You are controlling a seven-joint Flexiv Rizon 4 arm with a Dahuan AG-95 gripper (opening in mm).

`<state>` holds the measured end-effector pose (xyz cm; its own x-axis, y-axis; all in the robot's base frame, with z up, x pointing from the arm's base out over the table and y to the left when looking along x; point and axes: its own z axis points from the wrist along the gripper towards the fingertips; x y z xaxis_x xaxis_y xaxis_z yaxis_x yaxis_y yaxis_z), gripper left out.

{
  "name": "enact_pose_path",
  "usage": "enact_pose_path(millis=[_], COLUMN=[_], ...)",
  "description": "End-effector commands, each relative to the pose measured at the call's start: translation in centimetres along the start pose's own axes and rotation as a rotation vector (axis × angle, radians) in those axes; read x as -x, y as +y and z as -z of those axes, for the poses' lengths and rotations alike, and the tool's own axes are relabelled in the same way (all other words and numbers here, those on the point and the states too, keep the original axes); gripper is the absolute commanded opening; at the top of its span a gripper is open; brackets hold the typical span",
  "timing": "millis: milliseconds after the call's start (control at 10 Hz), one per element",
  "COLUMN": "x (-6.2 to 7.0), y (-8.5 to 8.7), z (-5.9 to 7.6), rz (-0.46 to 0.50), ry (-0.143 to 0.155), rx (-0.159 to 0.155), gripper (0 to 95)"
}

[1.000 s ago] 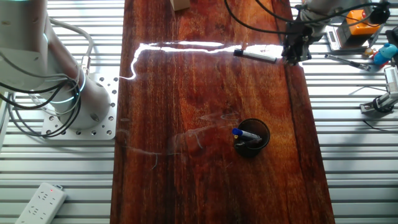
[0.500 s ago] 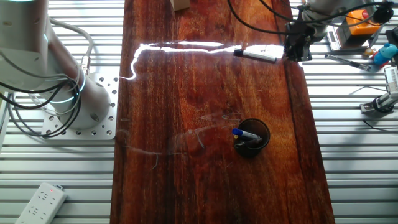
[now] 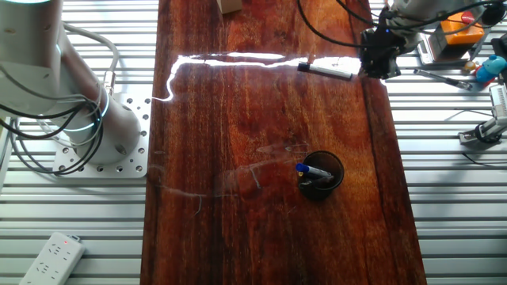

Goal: Put the pen into the pen holder

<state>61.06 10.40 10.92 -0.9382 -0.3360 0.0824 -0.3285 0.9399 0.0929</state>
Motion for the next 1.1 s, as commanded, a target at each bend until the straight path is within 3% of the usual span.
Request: enact_pose_path(millis=[100, 300, 400, 500, 800, 900, 1000, 1100], x=[-0.1, -0.5, -1.5, -2.1, -3.7, -3.7, -3.5, -3.1], y=[0.0, 0.1, 0.5, 1.1, 5.0, 5.8, 8.1, 9.4], z=[0.0, 0.0, -0.6, -1.0, -2.4, -2.5, -3.1, -3.7], rz=[0.014, 0.021, 0.02, 0.009, -0.074, -0.094, -0.146, -0.171], ry=[0.005, 0.003, -0.007, -0.015, -0.051, -0.054, -0.064, -0.068], rx=[-0.001, 0.007, 0.02, 0.028, 0.04, 0.042, 0.044, 0.046], gripper=[0.0, 0.0, 0.0, 19.0, 19.0, 19.0, 19.0, 19.0])
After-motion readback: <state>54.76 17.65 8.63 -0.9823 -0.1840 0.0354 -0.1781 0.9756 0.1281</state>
